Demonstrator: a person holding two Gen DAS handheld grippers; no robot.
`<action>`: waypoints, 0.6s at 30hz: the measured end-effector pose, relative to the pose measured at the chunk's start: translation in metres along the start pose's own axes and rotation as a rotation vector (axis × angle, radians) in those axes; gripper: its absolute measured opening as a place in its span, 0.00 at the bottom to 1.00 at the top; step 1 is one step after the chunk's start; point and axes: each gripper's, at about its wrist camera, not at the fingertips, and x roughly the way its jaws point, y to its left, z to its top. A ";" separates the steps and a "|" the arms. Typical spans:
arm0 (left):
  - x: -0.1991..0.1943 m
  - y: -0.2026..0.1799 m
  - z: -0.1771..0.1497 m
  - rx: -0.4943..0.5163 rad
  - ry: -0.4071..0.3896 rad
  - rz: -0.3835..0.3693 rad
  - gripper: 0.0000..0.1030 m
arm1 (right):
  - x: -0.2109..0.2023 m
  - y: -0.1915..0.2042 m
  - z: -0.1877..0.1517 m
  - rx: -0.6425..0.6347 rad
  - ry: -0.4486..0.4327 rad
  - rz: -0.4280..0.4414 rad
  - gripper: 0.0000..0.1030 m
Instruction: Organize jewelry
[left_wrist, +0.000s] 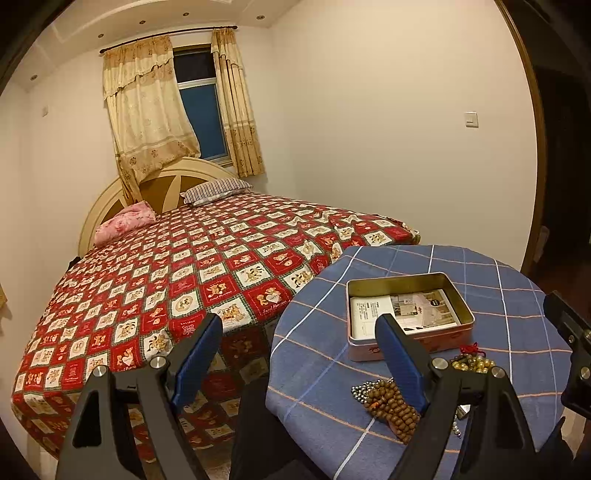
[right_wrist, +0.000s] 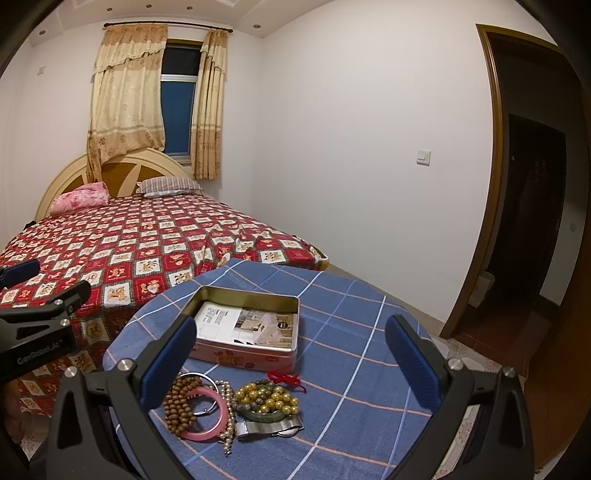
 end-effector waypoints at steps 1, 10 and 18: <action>0.000 0.000 0.000 0.000 0.000 0.000 0.82 | 0.000 -0.001 0.002 0.000 0.002 0.001 1.00; 0.000 -0.001 0.001 0.001 0.001 0.000 0.82 | 0.001 -0.001 0.002 0.000 0.003 0.002 1.00; 0.000 -0.001 0.000 0.002 0.001 0.001 0.82 | 0.001 -0.001 0.002 0.001 0.002 0.002 1.00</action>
